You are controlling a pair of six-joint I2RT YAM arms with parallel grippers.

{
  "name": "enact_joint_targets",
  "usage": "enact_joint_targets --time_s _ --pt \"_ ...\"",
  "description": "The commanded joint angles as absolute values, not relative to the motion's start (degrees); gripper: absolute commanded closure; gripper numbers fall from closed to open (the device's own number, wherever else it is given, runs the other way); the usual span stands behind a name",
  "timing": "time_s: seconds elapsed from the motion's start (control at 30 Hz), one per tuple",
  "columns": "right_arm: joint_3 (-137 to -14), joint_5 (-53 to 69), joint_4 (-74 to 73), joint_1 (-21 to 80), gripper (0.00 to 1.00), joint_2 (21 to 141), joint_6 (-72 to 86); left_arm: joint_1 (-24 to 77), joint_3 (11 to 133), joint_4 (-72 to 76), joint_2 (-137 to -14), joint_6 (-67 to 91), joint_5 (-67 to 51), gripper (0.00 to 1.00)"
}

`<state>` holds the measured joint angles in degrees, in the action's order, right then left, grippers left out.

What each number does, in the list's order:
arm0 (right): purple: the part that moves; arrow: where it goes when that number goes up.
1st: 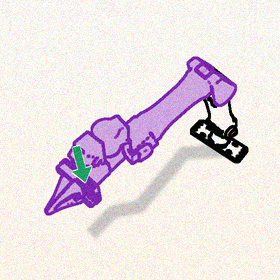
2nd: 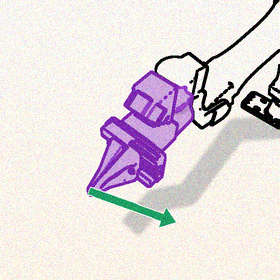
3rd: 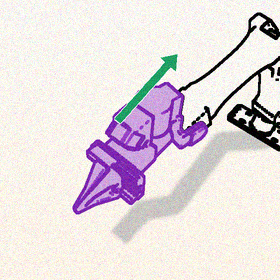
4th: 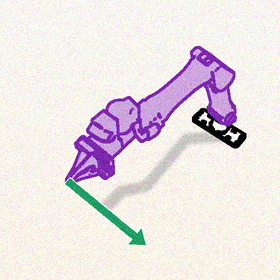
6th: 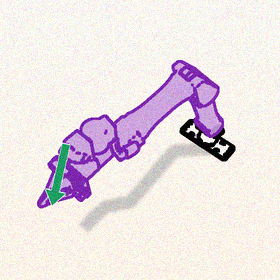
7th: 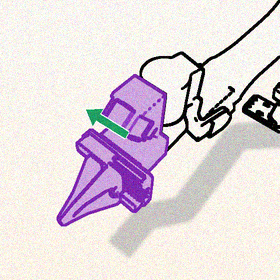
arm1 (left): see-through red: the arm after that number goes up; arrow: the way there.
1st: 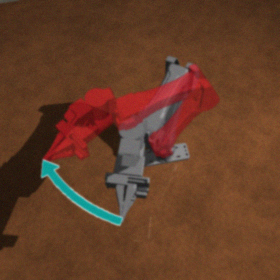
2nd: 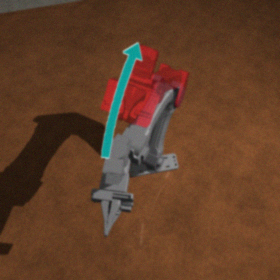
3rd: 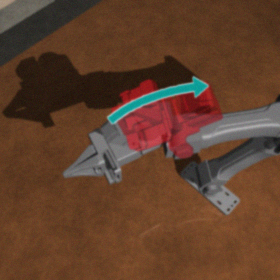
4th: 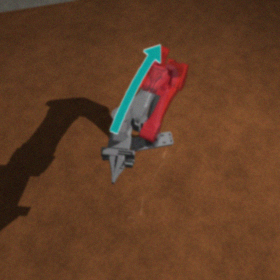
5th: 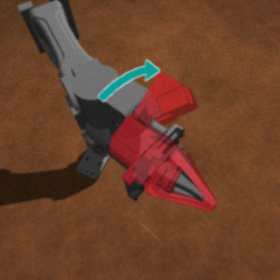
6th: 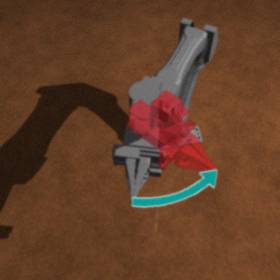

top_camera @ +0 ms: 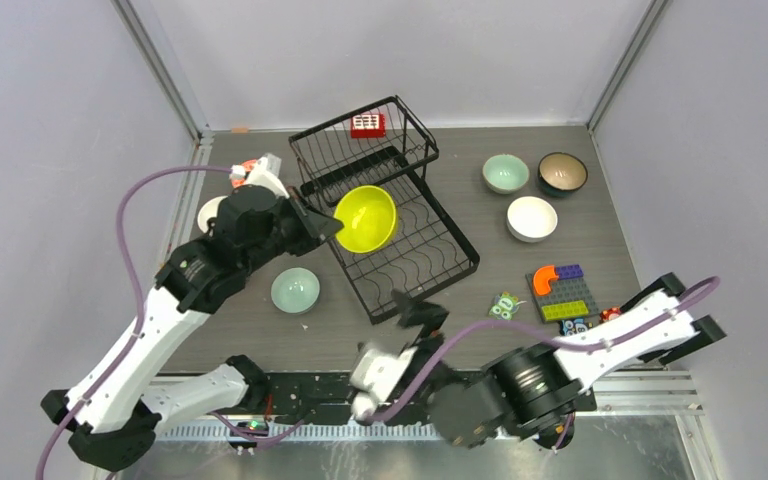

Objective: Unload the bowls from the dish rack
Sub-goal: Place the bowl at the center of the board.

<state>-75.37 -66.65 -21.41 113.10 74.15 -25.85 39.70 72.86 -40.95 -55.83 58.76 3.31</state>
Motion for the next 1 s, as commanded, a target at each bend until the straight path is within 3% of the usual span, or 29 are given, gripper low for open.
enact_joint_targets --time_s 0.0,0.17,0.3,0.67,0.97 --pt "-82.12 -67.08 -18.8 107.87 0.0 64.91 -8.76 39.38 76.62 -50.74 -50.42 45.82 16.86 1.0" --pt "-78.63 -56.51 -24.0 92.42 0.01 55.4 13.92 39.38 71.88 -60.2 -45.67 42.47 26.29 1.0" --pt "-72.77 -55.29 -26.22 85.65 0.02 49.18 24.86 39.39 64.53 -61.69 -40.22 44.17 26.86 1.0" --pt "-61.32 -60.51 -42.17 82.73 0.02 40.98 45.48 39.4 53.08 -60.35 -33.94 44.6 6.65 1.0" --pt "-51.38 -59.54 -36.47 82.21 0.03 40.53 49.83 39.49 46.24 -58.48 -31.6 47.41 5.11 1.0"
